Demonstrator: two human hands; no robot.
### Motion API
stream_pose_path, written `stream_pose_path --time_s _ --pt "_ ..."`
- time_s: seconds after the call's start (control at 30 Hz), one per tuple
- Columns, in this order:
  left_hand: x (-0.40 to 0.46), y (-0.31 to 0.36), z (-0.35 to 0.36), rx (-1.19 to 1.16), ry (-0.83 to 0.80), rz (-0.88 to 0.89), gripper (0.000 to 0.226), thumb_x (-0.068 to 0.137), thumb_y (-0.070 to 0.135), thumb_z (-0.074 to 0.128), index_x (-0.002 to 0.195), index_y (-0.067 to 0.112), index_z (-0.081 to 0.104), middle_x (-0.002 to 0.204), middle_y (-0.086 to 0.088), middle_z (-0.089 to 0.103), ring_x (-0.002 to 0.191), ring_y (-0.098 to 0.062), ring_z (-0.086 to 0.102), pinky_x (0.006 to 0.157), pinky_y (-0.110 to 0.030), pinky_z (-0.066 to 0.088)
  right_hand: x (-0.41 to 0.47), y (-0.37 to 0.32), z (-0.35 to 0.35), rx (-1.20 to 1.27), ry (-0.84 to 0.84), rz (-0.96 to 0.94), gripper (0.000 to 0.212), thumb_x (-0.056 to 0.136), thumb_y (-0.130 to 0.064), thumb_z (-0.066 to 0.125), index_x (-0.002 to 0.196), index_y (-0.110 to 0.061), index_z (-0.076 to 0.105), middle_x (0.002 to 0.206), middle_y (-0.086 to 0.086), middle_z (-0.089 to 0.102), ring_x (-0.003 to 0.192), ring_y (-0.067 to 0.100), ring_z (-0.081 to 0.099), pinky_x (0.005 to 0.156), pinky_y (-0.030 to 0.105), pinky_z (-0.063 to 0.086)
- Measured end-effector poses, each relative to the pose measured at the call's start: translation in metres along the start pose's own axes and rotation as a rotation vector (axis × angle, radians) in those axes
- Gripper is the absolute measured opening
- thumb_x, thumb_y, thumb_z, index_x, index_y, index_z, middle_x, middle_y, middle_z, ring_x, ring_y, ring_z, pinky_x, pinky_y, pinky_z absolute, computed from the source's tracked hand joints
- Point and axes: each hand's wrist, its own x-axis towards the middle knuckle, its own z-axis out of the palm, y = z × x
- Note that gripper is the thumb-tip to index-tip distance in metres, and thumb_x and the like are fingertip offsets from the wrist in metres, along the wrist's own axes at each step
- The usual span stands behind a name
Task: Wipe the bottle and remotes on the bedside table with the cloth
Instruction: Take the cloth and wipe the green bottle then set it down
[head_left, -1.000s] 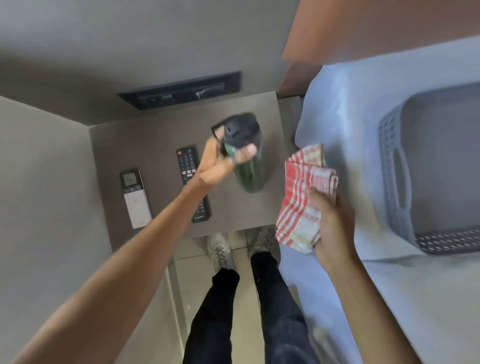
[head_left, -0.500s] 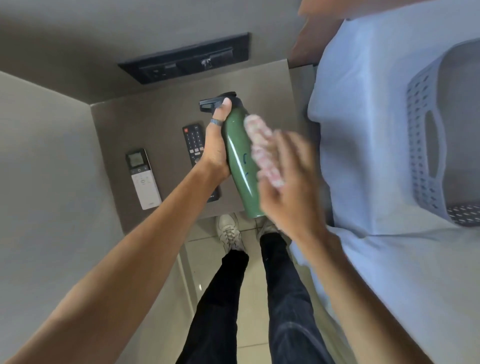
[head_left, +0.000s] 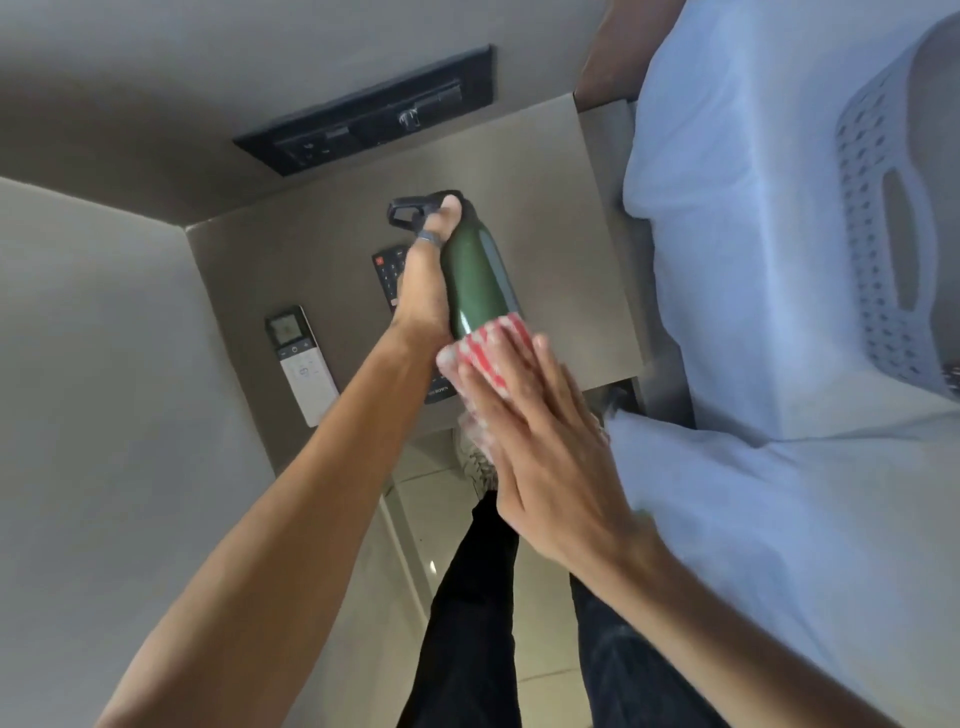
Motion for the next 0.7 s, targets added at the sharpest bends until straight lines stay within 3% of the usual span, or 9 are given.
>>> stream_pose_path --time_s 0.07,0.2,0.33,0.4,0.47,0.53,0.57,0.63,0.7 --pt "-0.002 -0.004 0.003 -0.036 -0.073 -0.031 0.052 0.093 0.06 0.072 0.081 0.01 0.069 0.072 -0.012 0.069 0.068 -0.029 0.069 0.072 -0.039 0.059 0.025 0.005 -0.008 0.028 0.037 0.041 0.068 0.108 -0.022 0.036 0.172 -0.024 0.015 0.183 0.009 0.002 0.169 0.036 0.004 0.134 0.055 0.026" --pt "-0.003 -0.001 0.013 -0.123 -0.227 0.063 0.056 0.111 0.05 0.05 0.062 0.025 0.045 0.051 0.005 0.045 0.046 -0.014 0.047 0.052 -0.027 0.047 0.094 0.009 -0.023 0.169 0.178 0.226 0.059 0.111 -0.031 0.035 0.169 -0.027 0.026 0.18 0.01 0.022 0.163 0.035 0.029 0.128 0.051 0.039" --pt "-0.003 0.007 0.008 -0.038 0.0 0.022 0.051 0.091 0.061 0.075 0.076 0.012 0.075 0.074 -0.011 0.071 0.066 -0.028 0.072 0.069 -0.038 0.064 0.016 -0.011 -0.001 -0.062 0.024 0.13 0.076 0.108 -0.029 0.043 0.172 -0.027 0.002 0.183 0.008 -0.006 0.168 0.042 0.005 0.132 0.06 0.024" --pt "0.001 0.005 0.007 -0.007 0.029 0.035 0.052 0.085 0.063 0.078 0.082 0.011 0.08 0.08 -0.012 0.075 0.073 -0.031 0.075 0.074 -0.042 0.066 0.011 -0.005 -0.001 -0.087 -0.024 0.115 0.077 0.107 -0.031 0.04 0.172 -0.028 -0.001 0.182 0.006 -0.009 0.167 0.044 0.005 0.13 0.061 0.028" --pt "-0.001 0.005 0.011 -0.106 -0.088 0.023 0.051 0.093 0.06 0.072 0.075 0.012 0.079 0.076 -0.01 0.075 0.071 -0.029 0.075 0.07 -0.039 0.065 0.048 0.005 -0.007 0.006 0.106 0.163 0.066 0.108 -0.036 0.034 0.171 -0.03 0.015 0.182 0.009 0.013 0.161 0.04 0.032 0.125 0.055 0.042" --pt "-0.004 0.004 0.013 -0.178 -0.205 0.024 0.055 0.101 0.058 0.061 0.083 0.011 0.083 0.083 -0.01 0.08 0.078 -0.03 0.079 0.075 -0.037 0.065 0.098 0.019 -0.023 0.3 0.199 0.304 0.06 0.108 -0.05 0.028 0.165 -0.035 0.034 0.169 0.003 0.046 0.128 0.02 0.066 0.107 0.039 0.053" --pt "-0.008 0.005 0.013 -0.216 -0.248 0.016 0.058 0.103 0.059 0.056 0.091 0.009 0.085 0.089 -0.012 0.083 0.085 -0.031 0.081 0.08 -0.038 0.065 0.115 0.028 -0.031 0.47 0.129 0.361 0.062 0.106 -0.056 0.024 0.163 -0.036 0.039 0.162 0.0 0.055 0.113 0.012 0.07 0.103 0.039 0.055" --pt "-0.016 0.008 0.011 -0.261 -0.278 -0.003 0.063 0.104 0.06 0.054 0.098 0.004 0.083 0.095 -0.017 0.082 0.09 -0.034 0.08 0.086 -0.043 0.066 0.116 0.039 -0.04 0.685 -0.075 0.352 0.066 0.104 -0.051 0.023 0.163 -0.026 0.041 0.167 0.003 0.049 0.138 0.019 0.061 0.124 0.046 0.043" --pt "-0.022 0.016 0.01 -0.305 -0.23 -0.039 0.061 0.1 0.06 0.061 0.088 0.003 0.079 0.084 -0.016 0.077 0.076 -0.035 0.077 0.077 -0.043 0.067 0.087 0.042 -0.038 0.781 -0.086 0.277 0.057 0.103 -0.043 0.028 0.157 -0.031 0.044 0.171 0.002 0.042 0.159 0.02 0.04 0.132 0.049 0.032"
